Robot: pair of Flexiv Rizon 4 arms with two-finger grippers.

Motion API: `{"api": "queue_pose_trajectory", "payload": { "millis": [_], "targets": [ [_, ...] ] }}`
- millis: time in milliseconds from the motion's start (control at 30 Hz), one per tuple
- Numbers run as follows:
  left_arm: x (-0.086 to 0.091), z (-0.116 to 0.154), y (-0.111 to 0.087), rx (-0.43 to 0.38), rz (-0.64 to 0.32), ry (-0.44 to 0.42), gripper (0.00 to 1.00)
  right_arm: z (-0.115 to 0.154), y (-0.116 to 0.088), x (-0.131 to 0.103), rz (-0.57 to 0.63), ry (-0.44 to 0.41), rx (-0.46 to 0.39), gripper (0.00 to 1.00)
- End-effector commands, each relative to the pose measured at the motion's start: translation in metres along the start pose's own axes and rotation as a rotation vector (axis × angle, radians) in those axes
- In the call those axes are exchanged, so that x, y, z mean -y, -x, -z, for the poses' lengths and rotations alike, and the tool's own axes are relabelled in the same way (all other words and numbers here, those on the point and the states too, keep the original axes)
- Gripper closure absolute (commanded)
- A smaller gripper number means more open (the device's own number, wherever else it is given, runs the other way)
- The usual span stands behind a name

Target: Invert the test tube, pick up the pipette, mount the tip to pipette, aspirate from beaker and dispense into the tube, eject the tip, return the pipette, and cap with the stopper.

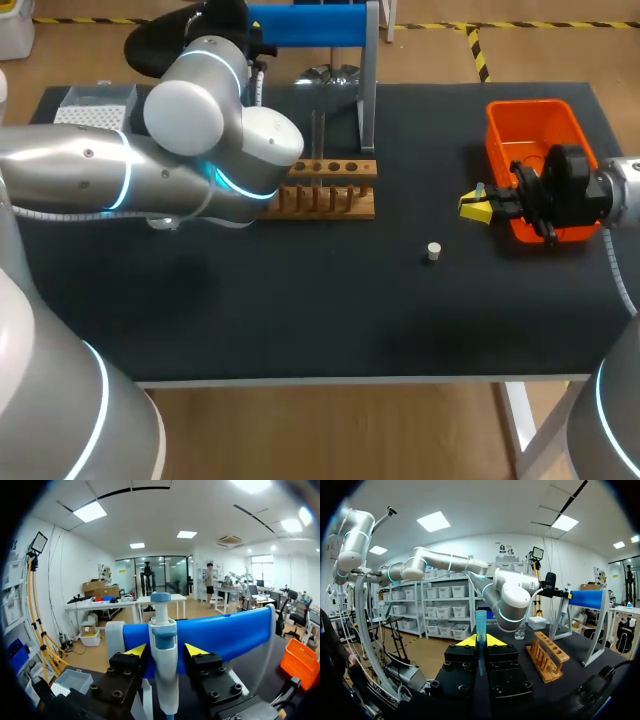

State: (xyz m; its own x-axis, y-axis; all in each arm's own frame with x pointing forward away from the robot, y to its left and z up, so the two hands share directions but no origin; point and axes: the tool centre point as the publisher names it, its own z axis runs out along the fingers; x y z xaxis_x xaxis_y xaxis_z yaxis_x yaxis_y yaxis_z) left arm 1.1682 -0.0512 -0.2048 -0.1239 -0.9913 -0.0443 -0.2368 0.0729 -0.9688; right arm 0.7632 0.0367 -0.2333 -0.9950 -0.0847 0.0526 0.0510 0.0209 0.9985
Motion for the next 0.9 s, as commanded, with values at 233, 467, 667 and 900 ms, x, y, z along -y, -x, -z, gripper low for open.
{"api": "queue_pose_trajectory", "payload": {
  "millis": [233, 467, 667, 900],
  "targets": [
    [-0.0013, -0.0057, -0.0024, 0.006, 0.002, 0.000, 0.67, 0.0002, -0.0009, -0.0003, 0.000, -0.002, 0.001, 1.00],
    [-0.0006, -0.0067, -0.0023, 0.006, 0.003, 0.001, 0.87, 0.0002, -0.0009, -0.0003, 0.000, -0.002, 0.001, 1.00],
    [0.0006, -0.0061, -0.0011, 0.014, 0.006, -0.002, 1.00, 0.0002, -0.0009, -0.0003, 0.000, -0.002, 0.001, 1.00],
    [0.0082, -0.0036, 0.0016, 0.030, 0.025, -0.029, 1.00, 0.0002, -0.0009, -0.0003, 0.000, -0.002, 0.001, 1.00]
  ]
}}
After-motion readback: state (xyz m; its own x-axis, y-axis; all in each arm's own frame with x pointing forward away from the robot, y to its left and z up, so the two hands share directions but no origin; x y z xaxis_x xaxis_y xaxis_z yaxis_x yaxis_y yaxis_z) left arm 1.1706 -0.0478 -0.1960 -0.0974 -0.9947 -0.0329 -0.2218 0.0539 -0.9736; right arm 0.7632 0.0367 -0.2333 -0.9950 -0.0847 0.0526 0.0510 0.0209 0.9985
